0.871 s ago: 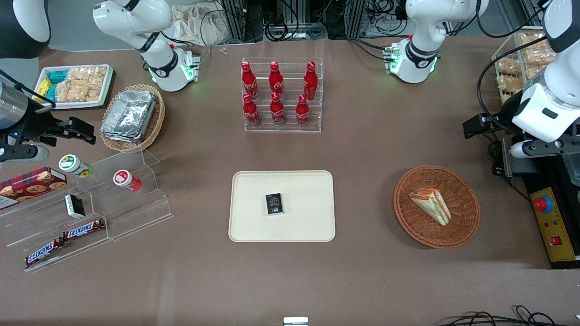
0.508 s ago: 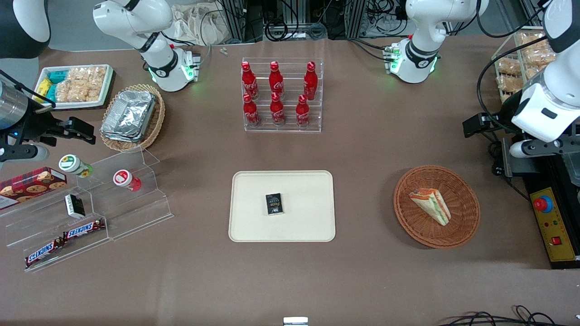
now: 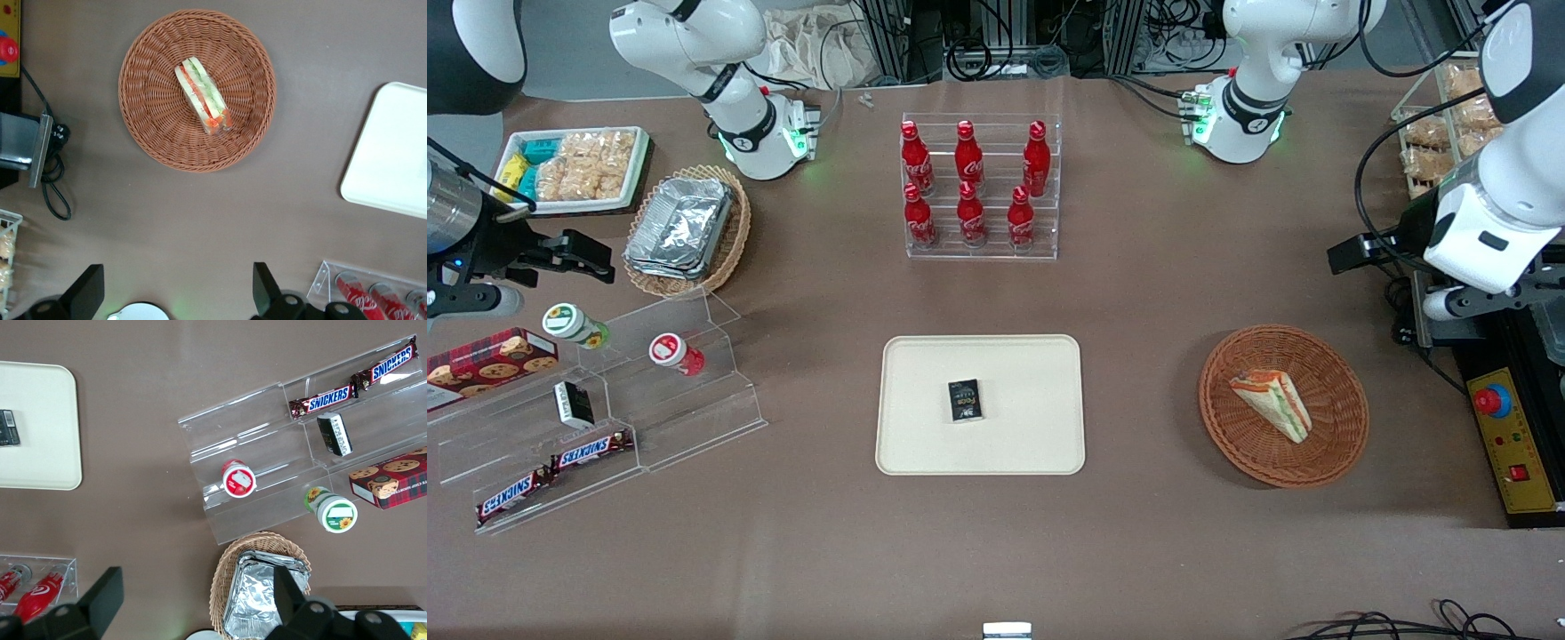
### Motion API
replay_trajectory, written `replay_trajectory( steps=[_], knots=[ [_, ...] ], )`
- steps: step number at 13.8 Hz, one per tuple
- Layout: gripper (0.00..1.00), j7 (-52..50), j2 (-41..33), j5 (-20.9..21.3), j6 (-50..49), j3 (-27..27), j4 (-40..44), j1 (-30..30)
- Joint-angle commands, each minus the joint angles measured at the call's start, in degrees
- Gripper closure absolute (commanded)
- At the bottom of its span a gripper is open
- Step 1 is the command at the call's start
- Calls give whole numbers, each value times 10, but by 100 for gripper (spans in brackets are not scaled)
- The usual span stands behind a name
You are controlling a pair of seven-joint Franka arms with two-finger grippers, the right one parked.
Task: Place sandwich from basket to tray
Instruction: 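Move the left gripper toward the wicker basket holding the sandwich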
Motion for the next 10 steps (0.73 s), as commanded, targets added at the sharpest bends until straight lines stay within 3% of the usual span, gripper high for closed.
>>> replay_trajectory(
  steps=[1,5,10],
  knots=[
    [0,-52,-19,-8,50,7,-52,0],
    [0,-111,-20,-36,120,7,-118,20],
    [0,-157,-13,-37,280,6,-227,21]
  ],
)
